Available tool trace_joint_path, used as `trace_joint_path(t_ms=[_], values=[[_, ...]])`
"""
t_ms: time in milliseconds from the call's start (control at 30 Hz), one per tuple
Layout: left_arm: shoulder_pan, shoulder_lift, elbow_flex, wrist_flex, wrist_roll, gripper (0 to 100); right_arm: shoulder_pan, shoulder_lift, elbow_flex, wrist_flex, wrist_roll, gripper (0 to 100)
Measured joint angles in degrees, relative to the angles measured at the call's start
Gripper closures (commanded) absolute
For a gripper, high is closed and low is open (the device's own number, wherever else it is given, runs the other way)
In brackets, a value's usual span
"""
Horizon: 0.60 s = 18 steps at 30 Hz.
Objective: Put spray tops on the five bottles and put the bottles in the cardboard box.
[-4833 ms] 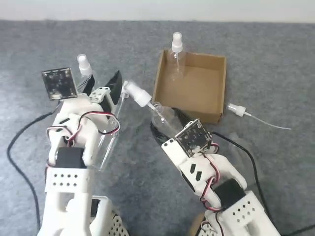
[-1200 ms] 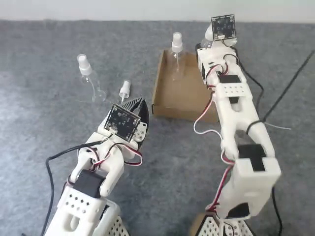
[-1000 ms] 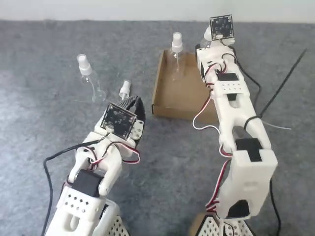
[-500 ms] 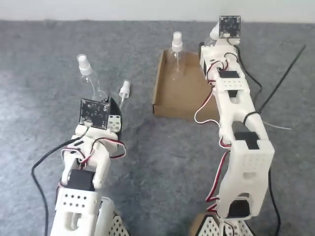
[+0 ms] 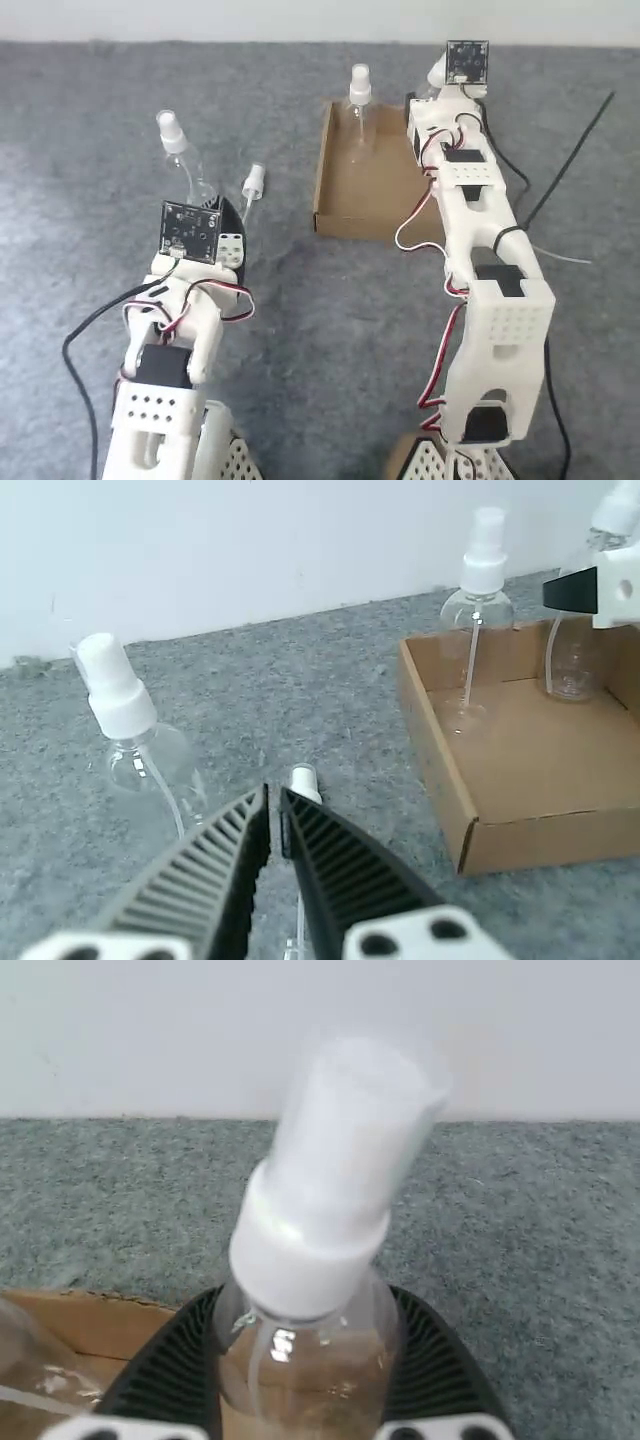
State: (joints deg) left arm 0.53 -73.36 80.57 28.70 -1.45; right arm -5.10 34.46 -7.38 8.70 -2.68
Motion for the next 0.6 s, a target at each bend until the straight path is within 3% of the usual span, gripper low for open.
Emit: trace_joint_path(t_ms=[600], values=[[0.1, 0.0, 0.0, 0.0, 0.0, 99, 0.1, -0.1, 1.8, -0.5, -0.2, 98.9]])
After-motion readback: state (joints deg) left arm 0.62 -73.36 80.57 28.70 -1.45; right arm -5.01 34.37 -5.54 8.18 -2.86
